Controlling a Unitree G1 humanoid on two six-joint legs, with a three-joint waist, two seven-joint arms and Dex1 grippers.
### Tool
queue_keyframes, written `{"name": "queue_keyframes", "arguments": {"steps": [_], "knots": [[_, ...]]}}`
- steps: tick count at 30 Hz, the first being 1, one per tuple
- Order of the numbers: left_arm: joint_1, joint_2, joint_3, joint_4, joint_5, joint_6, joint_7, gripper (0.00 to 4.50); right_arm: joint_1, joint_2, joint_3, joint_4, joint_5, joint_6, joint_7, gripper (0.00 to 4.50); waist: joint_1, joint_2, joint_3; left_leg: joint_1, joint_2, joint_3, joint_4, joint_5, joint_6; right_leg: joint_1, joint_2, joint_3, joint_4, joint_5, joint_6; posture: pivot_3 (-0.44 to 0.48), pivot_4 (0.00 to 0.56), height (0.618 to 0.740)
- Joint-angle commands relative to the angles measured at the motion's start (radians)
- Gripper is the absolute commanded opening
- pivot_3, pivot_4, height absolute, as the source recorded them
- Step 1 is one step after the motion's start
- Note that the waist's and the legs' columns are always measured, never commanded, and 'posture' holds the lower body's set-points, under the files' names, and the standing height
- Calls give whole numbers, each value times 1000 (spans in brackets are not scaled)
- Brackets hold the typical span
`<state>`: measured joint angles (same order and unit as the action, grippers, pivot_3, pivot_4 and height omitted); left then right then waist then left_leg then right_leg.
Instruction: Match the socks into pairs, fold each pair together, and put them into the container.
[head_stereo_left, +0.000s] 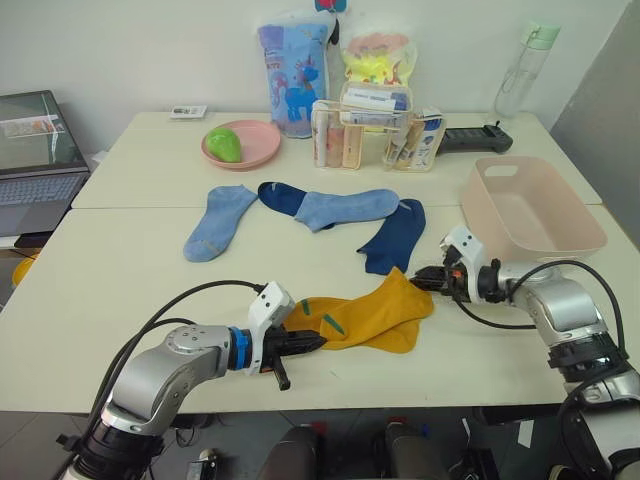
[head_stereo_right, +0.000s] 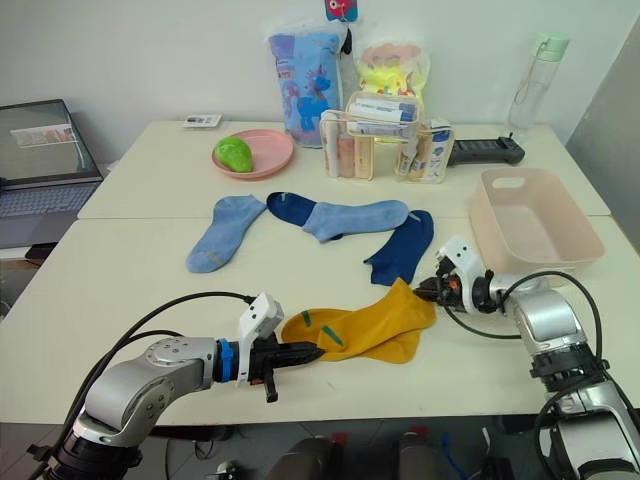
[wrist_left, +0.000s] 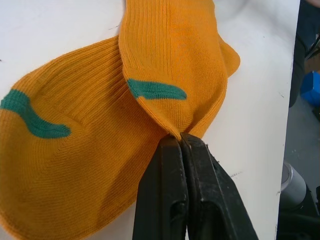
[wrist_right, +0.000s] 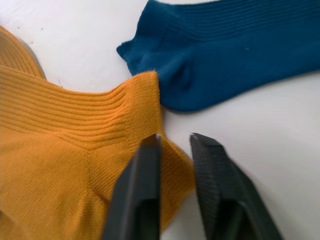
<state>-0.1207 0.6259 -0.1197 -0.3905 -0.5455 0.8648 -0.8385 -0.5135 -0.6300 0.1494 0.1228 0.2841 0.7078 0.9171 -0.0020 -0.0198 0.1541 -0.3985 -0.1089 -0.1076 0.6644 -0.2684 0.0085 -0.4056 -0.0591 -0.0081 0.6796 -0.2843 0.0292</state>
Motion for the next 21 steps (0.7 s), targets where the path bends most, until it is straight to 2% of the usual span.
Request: {"name": "queue_keyframes", "arguments": {"steps": [1, 9, 12, 15, 21], "knots": [[-5, 5, 15, -23, -17, -7, 0, 0, 1, -21, -25, -47, 11, 8, 14, 26, 0, 0, 0, 0, 0, 0, 0, 0, 0, 0, 0, 0, 0, 0, 0, 0, 150, 740], [-11, 11, 18, -16, -16, -17, -9, 0, -11, -37, -29, -64, 30, 33, 35, 26, 0, 0, 0, 0, 0, 0, 0, 0, 0, 0, 0, 0, 0, 0, 0, 0, 150, 740], [-11, 13, 16, -15, -14, -20, -11, 0, -21, -39, -33, -64, 35, 56, 38, 589, 0, 0, 0, 0, 0, 0, 0, 0, 0, 0, 0, 0, 0, 0, 0, 0, 150, 740], [-8, 12, 11, -14, -11, -25, -10, 0, -27, -43, -2, -54, 14, 50, 56, 1619, 0, 0, 0, 0, 0, 0, 0, 0, 0, 0, 0, 0, 0, 0, 0, 0, 150, 740], [0, 12, 10, -20, -9, -28, -5, 0, -24, -41, 50, -34, -35, 27, 54, 1619, 0, 0, 0, 0, 0, 0, 0, 0, 0, 0, 0, 0, 0, 0, 0, 0, 150, 740]]}}
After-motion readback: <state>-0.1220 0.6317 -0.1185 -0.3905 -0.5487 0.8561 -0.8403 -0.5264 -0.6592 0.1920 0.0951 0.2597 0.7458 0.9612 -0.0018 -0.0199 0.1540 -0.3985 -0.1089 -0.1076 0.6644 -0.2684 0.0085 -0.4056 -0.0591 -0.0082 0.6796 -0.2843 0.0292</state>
